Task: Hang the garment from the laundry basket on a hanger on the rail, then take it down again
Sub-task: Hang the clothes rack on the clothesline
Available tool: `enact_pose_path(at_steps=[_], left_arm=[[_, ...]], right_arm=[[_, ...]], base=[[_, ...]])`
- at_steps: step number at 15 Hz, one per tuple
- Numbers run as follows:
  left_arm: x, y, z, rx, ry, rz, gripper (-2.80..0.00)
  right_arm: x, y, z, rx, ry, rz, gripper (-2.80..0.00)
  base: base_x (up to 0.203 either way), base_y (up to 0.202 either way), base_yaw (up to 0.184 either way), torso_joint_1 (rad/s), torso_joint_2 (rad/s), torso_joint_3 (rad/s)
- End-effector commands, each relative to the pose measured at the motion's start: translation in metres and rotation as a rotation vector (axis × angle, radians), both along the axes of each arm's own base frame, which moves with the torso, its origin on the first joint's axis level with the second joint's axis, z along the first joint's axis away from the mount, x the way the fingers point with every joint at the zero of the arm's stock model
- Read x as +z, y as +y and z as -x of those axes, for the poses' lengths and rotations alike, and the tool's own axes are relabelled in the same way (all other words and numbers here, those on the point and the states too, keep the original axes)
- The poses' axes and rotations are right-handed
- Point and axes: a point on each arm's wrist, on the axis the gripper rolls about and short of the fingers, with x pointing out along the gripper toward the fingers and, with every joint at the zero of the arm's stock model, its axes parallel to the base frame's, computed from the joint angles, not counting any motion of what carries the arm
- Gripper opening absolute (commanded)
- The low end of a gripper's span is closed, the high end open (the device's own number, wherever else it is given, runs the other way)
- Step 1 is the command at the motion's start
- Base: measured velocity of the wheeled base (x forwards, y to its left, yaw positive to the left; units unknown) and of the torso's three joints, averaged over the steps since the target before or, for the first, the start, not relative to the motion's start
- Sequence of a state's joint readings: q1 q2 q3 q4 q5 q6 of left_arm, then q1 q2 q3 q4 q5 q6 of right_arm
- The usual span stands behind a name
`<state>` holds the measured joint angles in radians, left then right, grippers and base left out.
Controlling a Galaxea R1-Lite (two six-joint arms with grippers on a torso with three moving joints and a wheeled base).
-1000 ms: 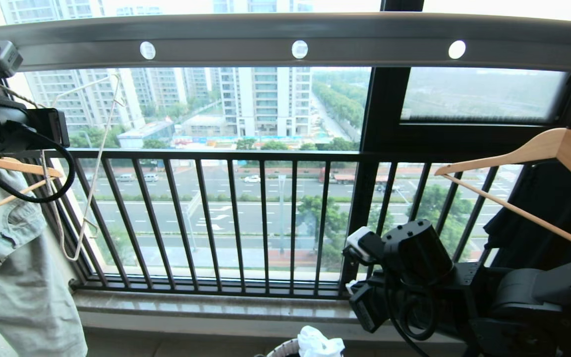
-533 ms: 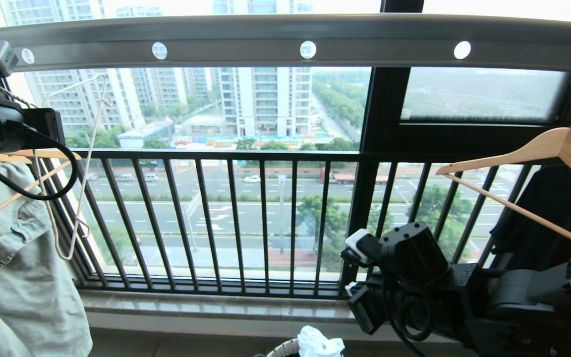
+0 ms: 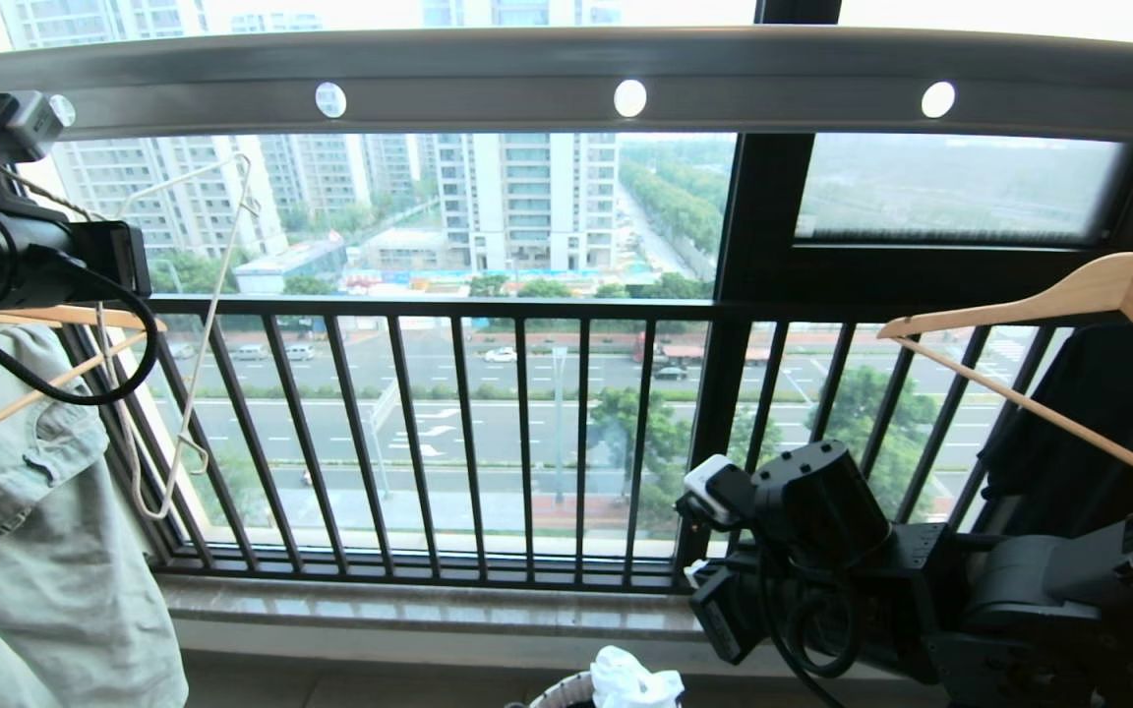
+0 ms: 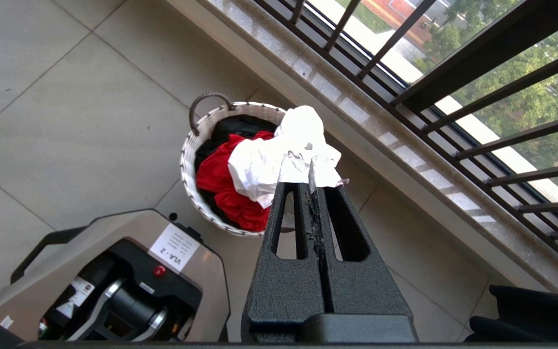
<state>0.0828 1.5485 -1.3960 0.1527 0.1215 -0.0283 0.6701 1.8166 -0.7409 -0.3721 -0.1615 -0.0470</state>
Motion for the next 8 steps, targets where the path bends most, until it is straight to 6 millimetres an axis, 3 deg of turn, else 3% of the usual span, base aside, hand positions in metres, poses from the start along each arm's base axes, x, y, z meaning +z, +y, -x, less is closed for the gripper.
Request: enact_pose_path(at_steps=[1,8], left_arm=[[-0.001,0.0,0.0,-0.002,0.006,0.0,-2.8],[-0.011,0.003,-0.014,0.005,0.038,0.005,-2.8]], right_arm=[[0.0,0.0,0.0,0.0,-0.001,0.0,-2.8],[-0.001,0.0,0.0,0.0,0.001,0.002,-2.8]], base=[[0.0,0.0,0.0,0.0,0.0,0.0],[0.0,0.0,0.0,0.0,0.0,0.0]])
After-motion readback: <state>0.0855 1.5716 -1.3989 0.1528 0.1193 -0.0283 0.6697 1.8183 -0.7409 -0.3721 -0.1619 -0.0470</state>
